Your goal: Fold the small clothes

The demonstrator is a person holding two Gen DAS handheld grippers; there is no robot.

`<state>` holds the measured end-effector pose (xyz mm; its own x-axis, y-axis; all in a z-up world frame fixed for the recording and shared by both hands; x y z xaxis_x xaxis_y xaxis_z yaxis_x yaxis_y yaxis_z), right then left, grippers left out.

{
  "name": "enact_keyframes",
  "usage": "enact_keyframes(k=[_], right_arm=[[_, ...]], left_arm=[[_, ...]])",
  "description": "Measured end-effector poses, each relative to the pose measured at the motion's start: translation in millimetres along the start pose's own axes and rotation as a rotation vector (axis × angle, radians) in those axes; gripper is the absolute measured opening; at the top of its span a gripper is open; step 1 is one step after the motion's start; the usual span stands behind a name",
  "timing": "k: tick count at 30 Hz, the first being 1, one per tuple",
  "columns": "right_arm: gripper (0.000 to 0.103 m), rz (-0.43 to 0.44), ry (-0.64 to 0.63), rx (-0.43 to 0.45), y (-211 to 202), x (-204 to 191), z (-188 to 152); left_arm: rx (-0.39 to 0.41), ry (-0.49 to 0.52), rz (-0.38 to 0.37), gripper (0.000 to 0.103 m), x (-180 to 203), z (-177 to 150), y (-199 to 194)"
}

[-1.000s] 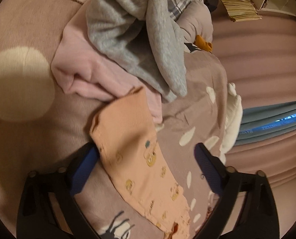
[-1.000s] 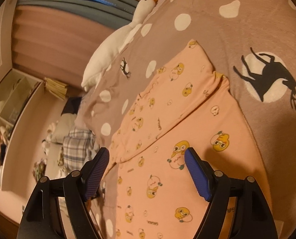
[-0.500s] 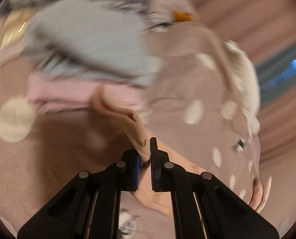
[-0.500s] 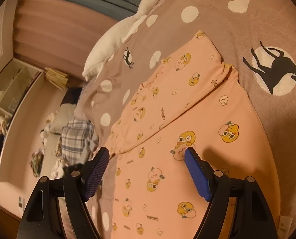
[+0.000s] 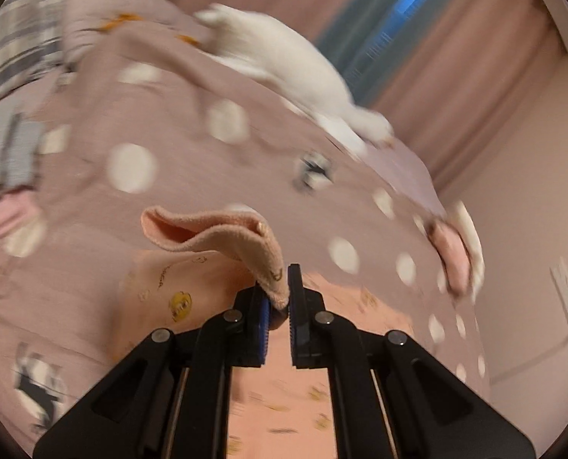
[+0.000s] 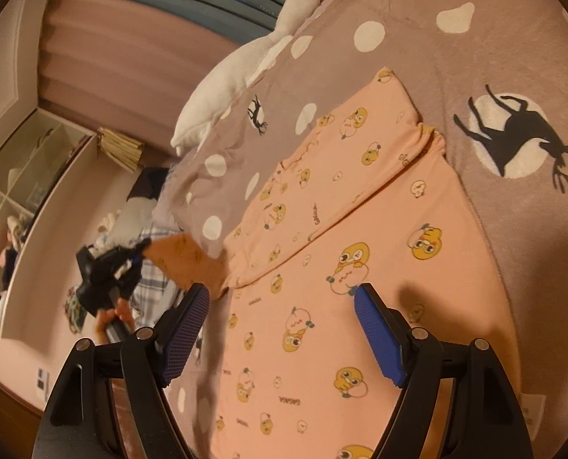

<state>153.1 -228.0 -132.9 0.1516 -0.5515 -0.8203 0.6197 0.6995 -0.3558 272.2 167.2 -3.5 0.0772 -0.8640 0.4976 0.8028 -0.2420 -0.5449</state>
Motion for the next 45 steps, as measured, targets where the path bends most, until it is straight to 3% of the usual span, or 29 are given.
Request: enact_keyframes(k=[6,7,10,15,21,25,33,38,45], right_arm=[[0.079,-0.015,0.026,0.011,-6.4,10.0,-1.3],[0.079,-0.017,0.027,0.011,-7.2,11.3,-1.6],[0.079,-0.036,0.033,0.012,-10.1,16.2,-2.6],[0.079,-0.035,0.044,0.022,-15.5,20.7,-0.4],[0.079,-0.048,0.017,0.0,-5.5,15.3,4.1],[0.079,-0.07,-0.053,-0.044,22.9,0.6,10.6],[0.079,-0.114,-0.145,-0.11,101.1,-22.5,34.8],[0.079,-0.222,-0.221,-0.135,135.9,-21.2,47.3],[0.079,-0.358,-0.324,-0.153,154.1,-22.0,53.5]], left_arm=[[-0.139,0.149,-0.027,0.007,69.9,-58.5,49.8],[-0.174,0.161,-0.036,0.016,76.4,-69.4,60.1],[-0.304,0.204,-0.023,0.071,89.3,-102.8,87.3],[-0.333,0.241,-0.046,0.073,87.8,-125.1,79.0],[-0.244,0.156,-0.028,0.084,44.3,-130.3,28.9],[-0.226,0.069,0.01,0.085,8.1,-148.2,1.7],[-0.213,-0.024,0.014,0.085,-18.3,-171.1,-33.5],[-0.176,-0.034,0.012,0.085,-27.3,-172.8,-59.3],[-0.115,-0.081,-0.013,0.089,-43.4,-172.8,-85.0]])
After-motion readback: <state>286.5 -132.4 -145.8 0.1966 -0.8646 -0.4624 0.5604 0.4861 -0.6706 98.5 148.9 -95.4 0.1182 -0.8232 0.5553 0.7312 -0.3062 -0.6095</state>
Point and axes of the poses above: each gripper's, at about its wrist camera, not at the fingertips, and y roughly the way its jaws point, x to its right, z to its top, the point moved 4 cm from there along y, roughly the way its jaws point, and after that the axes turned 4 degrees about x, right-handed, at the moved point
